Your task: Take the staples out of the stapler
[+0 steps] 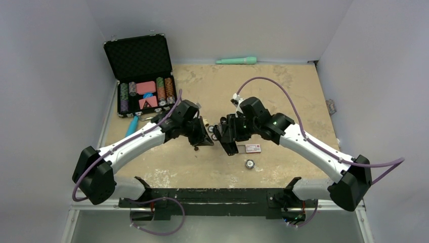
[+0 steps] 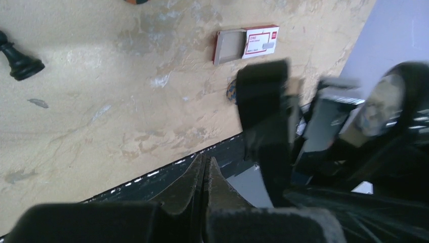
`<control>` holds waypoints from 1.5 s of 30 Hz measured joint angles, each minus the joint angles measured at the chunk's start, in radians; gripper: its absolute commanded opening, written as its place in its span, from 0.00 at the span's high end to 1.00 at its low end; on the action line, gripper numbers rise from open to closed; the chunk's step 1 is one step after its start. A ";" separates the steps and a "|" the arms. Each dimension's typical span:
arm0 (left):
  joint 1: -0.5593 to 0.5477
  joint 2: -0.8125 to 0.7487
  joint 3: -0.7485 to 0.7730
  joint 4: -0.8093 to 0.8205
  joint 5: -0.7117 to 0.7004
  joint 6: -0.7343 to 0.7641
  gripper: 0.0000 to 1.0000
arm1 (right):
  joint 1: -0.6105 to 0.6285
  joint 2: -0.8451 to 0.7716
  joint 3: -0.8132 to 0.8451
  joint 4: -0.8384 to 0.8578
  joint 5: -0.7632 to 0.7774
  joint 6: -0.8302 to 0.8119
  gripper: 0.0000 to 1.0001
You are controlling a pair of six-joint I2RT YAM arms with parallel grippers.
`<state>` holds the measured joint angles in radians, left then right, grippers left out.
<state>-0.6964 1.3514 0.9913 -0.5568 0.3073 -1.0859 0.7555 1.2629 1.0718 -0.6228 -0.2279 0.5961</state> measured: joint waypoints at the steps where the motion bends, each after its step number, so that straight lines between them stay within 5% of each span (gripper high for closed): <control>1: -0.002 -0.003 -0.006 -0.002 0.005 -0.001 1.00 | 0.000 -0.001 0.006 0.006 0.016 0.006 1.00; 19: -0.013 -0.138 0.101 -0.138 -0.035 0.066 1.00 | 0.001 -0.013 -0.019 0.002 0.064 0.010 1.00; 36: -0.013 0.046 0.167 -0.031 -0.042 0.073 1.00 | 0.035 -0.093 -0.050 0.001 -0.006 0.016 1.00; 45: -0.026 -0.008 -0.012 0.022 -0.027 0.035 1.00 | 0.042 -0.103 -0.011 -0.039 0.065 0.030 1.00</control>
<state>-0.7223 1.3430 0.9794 -0.5350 0.2802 -1.0512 0.7971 1.1603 1.0603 -0.6621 -0.1627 0.6262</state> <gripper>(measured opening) 0.011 0.418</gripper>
